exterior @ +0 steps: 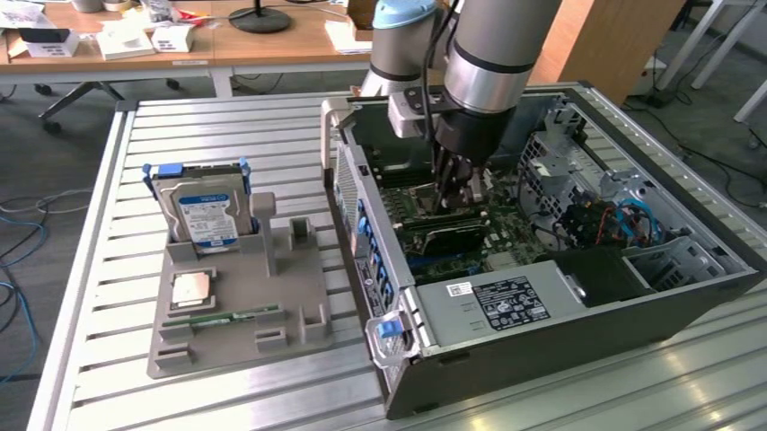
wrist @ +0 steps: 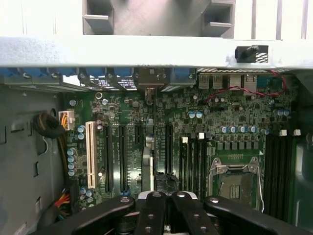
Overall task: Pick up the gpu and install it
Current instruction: 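Press down on the gpu until it lock into place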
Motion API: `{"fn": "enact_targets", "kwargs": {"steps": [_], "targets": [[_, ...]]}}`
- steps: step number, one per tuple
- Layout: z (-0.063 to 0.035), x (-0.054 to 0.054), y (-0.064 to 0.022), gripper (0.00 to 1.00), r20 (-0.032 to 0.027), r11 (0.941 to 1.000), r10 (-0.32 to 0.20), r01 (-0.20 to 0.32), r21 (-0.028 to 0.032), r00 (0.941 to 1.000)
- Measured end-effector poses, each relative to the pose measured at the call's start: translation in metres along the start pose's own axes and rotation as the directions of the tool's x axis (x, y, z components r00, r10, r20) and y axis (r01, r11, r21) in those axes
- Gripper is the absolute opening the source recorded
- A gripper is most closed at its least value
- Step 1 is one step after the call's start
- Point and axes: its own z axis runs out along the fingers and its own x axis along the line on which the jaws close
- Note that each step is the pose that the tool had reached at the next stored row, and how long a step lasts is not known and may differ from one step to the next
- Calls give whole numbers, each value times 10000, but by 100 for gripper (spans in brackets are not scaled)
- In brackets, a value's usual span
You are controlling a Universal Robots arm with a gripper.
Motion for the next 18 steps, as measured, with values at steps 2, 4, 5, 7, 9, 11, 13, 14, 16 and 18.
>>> {"fn": "enact_targets", "kwargs": {"steps": [2, 4, 5, 7, 9, 11, 13, 14, 16, 18], "targets": [[26, 2, 0, 11, -5, 10000, 0, 0, 0, 10000], [53, 3, 1, 11, -10, 10000, -1, 1, 1, 10000], [68, 4, 1, 11, -12, 10000, 0, 0, 1, 10000], [98, 6, 2, 11, -17, 10000, 0, 0, 1, 10000], [108, 7, 2, 11, -19, 10000, 0, 0, 1, 10000], [113, 7, 3, 11, -18, 10000, 0, 0, 1, 10000], [136, 8, 3, 11, -16, 10000, 0, 0, 2, 10000], [147, 9, 3, 11, -18, 10000, -1, 1, 1, 10000], [172, 11, 4, 11, -18, 10000, 0, 0, 1, 10000], [194, 12, 5, 11, -19, 10000, -1, 1, 1, 10000]]}}
